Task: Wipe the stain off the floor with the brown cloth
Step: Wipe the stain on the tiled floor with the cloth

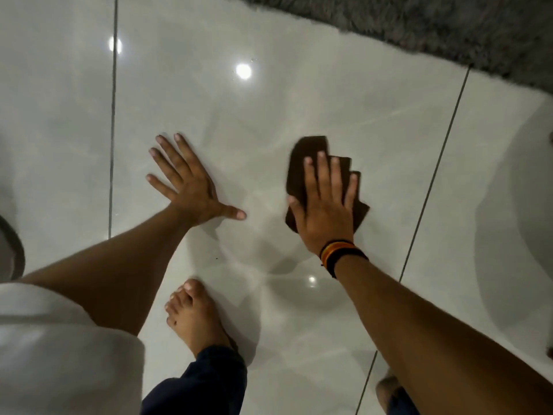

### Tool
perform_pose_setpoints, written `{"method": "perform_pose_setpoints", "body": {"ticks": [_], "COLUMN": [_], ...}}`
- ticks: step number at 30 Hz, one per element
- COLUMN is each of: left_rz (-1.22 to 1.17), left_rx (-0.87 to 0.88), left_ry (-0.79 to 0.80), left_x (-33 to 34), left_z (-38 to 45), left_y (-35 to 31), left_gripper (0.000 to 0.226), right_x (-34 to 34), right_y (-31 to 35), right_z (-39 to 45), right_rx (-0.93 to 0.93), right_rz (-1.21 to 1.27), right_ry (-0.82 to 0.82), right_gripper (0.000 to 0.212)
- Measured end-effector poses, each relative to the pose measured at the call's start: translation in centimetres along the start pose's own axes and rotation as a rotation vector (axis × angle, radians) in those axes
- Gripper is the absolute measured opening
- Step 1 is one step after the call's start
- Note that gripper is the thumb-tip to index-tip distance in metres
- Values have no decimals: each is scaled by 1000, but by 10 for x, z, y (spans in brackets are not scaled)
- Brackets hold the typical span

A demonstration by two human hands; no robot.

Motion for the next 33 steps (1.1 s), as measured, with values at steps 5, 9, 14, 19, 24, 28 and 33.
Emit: {"method": "perform_pose_setpoints", "body": {"ticks": [5, 9, 14, 19, 24, 28, 33], "left_rz": [-28, -26, -53, -77, -64, -56, -7], "left_rx": [62, 47, 21, 28, 28, 20, 4], "left_ry": [-9, 10, 20, 12, 5, -7, -15], "left_x": [4, 3, -2, 1, 3, 3, 6], "left_z": [5, 4, 0, 1, 3, 3, 3], "left_y": [9, 8, 2, 8, 9, 8, 8], "left_gripper": [191, 191, 187, 189, 189, 185, 188], "right_x": [-27, -37, -28, -40, -49, -35, -21], "right_y": [16, 73, 67, 19, 105, 143, 81], "right_z": [93, 153, 109, 132, 192, 160, 66], "right_rx": [751, 293, -484, -53, 112, -457, -154], "right_rz": [116, 19, -152, -104, 6, -144, 0], "right_ry": [-135, -130, 68, -14, -35, 78, 99], "right_gripper": [78, 75, 73, 72, 75, 74, 77]}}
Point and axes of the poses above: each hand's wrist, its own z-axis towards the middle knuckle, its own x-axis out of the palm, y = z × x, the point moved 2 cm from there along z, towards the middle knuckle, and after that the axes turned 4 degrees about x, right-handed, at the moved point
